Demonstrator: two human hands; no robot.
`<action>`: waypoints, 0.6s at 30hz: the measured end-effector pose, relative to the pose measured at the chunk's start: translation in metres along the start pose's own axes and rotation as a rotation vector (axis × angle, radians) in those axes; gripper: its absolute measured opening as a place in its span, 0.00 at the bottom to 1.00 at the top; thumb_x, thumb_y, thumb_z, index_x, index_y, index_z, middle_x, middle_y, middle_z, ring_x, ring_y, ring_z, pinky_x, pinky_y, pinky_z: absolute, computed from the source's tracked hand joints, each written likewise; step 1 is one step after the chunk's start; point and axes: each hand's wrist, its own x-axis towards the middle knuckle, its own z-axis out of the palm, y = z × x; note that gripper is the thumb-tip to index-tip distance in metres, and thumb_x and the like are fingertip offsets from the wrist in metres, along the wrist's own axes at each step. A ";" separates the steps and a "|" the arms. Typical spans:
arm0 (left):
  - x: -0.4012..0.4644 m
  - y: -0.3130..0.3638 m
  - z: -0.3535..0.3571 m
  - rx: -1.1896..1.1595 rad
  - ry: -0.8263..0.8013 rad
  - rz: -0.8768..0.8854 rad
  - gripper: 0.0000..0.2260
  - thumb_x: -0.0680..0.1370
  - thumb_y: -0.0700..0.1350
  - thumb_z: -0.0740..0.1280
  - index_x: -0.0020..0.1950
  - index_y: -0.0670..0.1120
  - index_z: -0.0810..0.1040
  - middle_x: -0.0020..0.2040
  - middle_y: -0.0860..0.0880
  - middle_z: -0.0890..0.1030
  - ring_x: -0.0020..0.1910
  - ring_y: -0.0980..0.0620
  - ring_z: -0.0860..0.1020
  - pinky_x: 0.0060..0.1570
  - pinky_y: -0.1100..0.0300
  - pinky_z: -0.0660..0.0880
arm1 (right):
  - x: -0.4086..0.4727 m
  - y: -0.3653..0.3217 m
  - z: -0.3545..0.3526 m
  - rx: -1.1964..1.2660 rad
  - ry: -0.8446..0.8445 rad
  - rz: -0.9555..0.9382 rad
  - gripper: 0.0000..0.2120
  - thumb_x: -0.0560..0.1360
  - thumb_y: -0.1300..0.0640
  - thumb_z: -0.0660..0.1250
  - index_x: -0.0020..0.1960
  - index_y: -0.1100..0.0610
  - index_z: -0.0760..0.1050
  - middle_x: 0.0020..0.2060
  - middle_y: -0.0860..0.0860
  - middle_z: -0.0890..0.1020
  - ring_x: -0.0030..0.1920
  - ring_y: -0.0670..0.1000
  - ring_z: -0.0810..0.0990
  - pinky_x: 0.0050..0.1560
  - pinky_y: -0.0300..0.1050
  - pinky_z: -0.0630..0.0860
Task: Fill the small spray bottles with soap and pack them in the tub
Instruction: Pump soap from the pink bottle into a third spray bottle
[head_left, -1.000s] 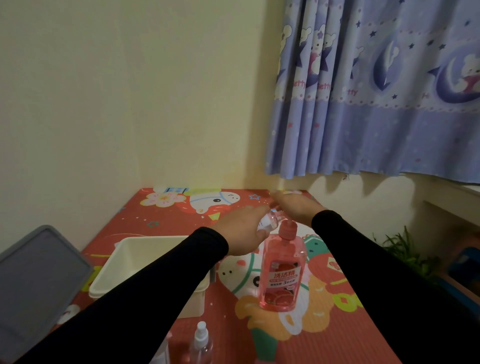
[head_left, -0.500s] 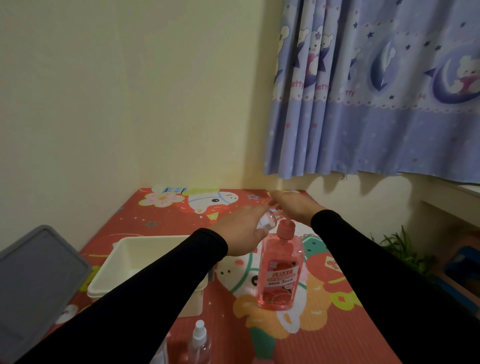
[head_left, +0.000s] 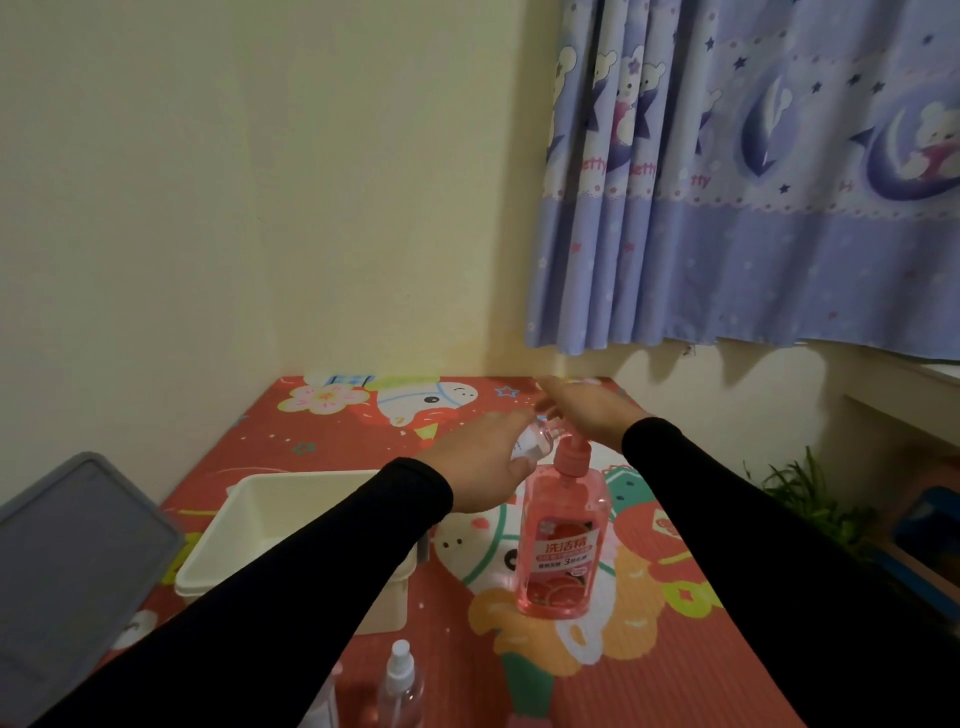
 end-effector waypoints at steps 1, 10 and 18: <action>0.001 0.000 0.000 -0.002 0.007 0.005 0.24 0.82 0.51 0.59 0.77 0.55 0.56 0.73 0.46 0.67 0.68 0.45 0.69 0.61 0.53 0.69 | -0.001 -0.002 -0.001 -0.014 0.006 -0.008 0.26 0.82 0.44 0.49 0.58 0.60 0.79 0.54 0.53 0.80 0.56 0.53 0.77 0.60 0.46 0.71; -0.003 -0.001 0.008 0.016 -0.030 0.007 0.25 0.83 0.51 0.58 0.78 0.53 0.54 0.75 0.46 0.65 0.73 0.48 0.63 0.65 0.57 0.62 | -0.001 0.007 0.009 -0.150 -0.067 0.002 0.27 0.83 0.46 0.45 0.64 0.62 0.75 0.63 0.57 0.78 0.61 0.56 0.76 0.66 0.50 0.68; 0.003 -0.001 0.001 -0.010 -0.002 0.018 0.24 0.82 0.50 0.59 0.77 0.55 0.56 0.72 0.46 0.68 0.67 0.45 0.71 0.62 0.51 0.70 | 0.006 0.006 -0.004 -0.038 0.006 0.008 0.27 0.81 0.42 0.49 0.59 0.58 0.79 0.54 0.50 0.79 0.54 0.52 0.77 0.59 0.45 0.71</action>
